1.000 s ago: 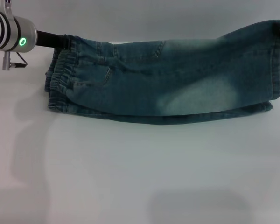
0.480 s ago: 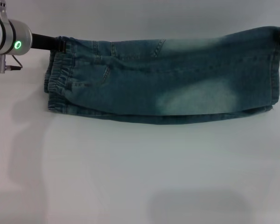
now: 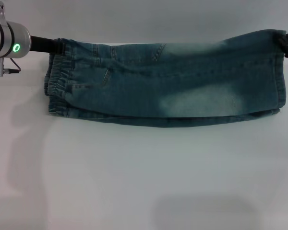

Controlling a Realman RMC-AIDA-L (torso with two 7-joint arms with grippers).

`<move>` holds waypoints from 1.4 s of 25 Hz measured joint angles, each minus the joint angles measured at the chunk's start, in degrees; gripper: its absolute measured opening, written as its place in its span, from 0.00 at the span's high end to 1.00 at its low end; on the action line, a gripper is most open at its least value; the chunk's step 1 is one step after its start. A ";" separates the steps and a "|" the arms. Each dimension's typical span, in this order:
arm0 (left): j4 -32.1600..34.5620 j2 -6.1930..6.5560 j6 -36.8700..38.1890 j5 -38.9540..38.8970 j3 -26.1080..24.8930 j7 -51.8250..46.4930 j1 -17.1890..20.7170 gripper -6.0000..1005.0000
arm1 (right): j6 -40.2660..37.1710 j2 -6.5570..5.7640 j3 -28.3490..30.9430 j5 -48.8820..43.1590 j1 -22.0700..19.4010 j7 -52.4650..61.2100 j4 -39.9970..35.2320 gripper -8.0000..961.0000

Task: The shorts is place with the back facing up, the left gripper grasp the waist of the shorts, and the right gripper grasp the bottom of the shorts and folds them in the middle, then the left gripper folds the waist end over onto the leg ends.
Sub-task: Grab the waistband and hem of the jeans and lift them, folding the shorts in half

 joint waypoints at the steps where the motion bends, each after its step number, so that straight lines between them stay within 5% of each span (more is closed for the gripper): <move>1: -0.01 0.00 -0.07 -0.02 0.00 0.11 0.06 0.95 | 0.45 0.00 -0.35 -0.02 0.14 0.00 0.25 0.96; 10: 0.25 0.06 -0.37 -0.15 1.56 -0.19 0.33 0.95 | 1.72 0.00 -3.08 -0.52 0.61 0.43 0.96 0.92; 18: 0.32 -0.08 -0.64 -0.39 1.49 -0.45 0.42 0.80 | 3.24 0.40 -3.91 -0.59 0.15 0.24 0.96 0.84; 22: 0.19 -0.12 -0.95 -0.42 1.48 -0.87 0.43 0.66 | 3.61 0.46 -4.00 -0.62 -0.14 0.11 0.94 0.66; 25: 0.06 -0.13 -1.03 -0.43 1.49 -0.89 0.42 0.49 | 3.79 0.55 -4.44 -0.63 -0.52 0.07 0.81 0.41; 30: 0.01 0.15 0.77 -0.36 1.56 -0.87 0.46 0.19 | 4.64 0.86 -4.56 -0.41 -0.98 0.05 0.41 0.37; 35: 1.22 1.01 7.16 0.21 1.04 -0.13 0.78 0.17 | 5.44 1.43 -4.51 -0.28 -2.31 0.01 -0.92 0.37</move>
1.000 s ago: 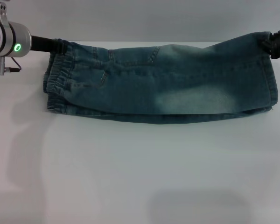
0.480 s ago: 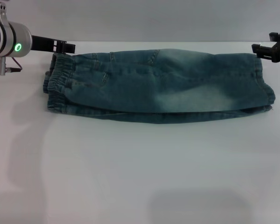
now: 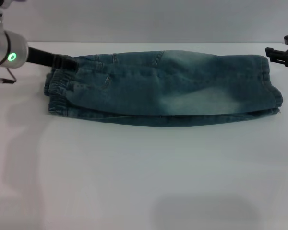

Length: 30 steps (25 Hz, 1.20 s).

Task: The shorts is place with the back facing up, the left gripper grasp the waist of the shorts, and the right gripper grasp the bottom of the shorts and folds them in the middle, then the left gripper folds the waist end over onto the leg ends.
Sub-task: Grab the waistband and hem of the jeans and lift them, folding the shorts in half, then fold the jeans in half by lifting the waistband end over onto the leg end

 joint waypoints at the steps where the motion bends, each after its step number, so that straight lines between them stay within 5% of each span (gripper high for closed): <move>1: 0.00 0.00 0.00 0.00 0.00 0.00 0.00 0.16 | 0.00 0.00 0.00 0.00 0.00 0.00 0.00 0.37; 9: 5.99 2.18 12.54 -0.29 -2.19 5.67 4.29 0.14 | 0.00 0.12 0.03 0.13 -0.77 0.00 -0.07 0.37; 30: 0.75 2.58 9.90 0.25 -4.16 11.81 4.42 0.14 | -0.63 1.32 -0.06 0.29 -1.00 0.08 -0.35 0.37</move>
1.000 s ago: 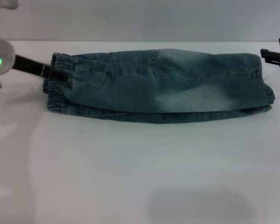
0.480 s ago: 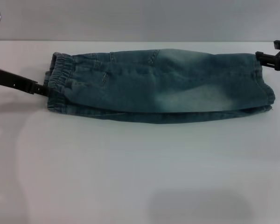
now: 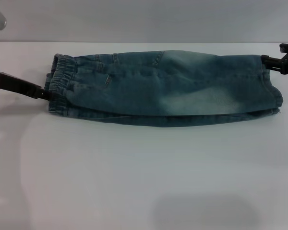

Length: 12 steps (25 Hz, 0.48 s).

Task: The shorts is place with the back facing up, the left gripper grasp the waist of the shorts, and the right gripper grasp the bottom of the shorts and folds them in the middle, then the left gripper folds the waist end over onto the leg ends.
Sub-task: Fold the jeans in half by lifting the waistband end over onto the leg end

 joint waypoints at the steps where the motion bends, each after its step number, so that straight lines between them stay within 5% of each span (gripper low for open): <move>1: -0.24 -0.09 -0.34 -0.01 0.02 0.03 -0.14 0.14 | 0.00 0.00 0.00 0.14 -0.03 0.01 0.00 0.37; 12: -7.70 -0.52 -3.90 0.62 0.15 1.95 -4.15 0.16 | 0.14 -0.02 0.01 1.33 -0.57 -0.13 -0.82 0.37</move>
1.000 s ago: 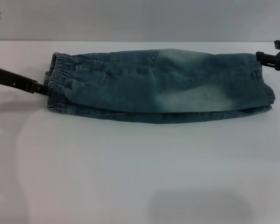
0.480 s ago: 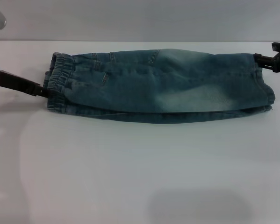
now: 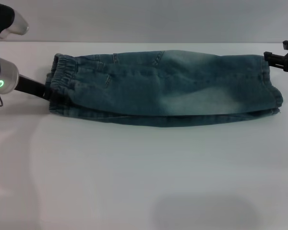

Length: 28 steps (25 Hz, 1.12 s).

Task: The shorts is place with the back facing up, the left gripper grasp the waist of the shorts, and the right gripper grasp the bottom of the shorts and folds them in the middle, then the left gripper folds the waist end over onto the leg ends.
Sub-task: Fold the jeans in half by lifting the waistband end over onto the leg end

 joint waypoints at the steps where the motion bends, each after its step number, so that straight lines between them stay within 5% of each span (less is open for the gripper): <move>1: -0.04 -0.40 -0.77 0.00 -0.02 0.16 -0.28 0.16 | 0.10 0.00 0.00 0.00 0.00 0.00 0.02 0.37; 24: 0.68 -0.81 -1.15 0.30 -0.62 -0.44 -0.16 0.21 | 0.20 -0.07 0.62 -0.02 -1.00 -0.03 -0.68 0.37; 28: 0.72 -0.81 -1.14 0.39 -0.55 -0.45 -0.07 0.37 | 0.12 -0.05 0.61 -0.03 -1.21 0.00 -0.80 0.37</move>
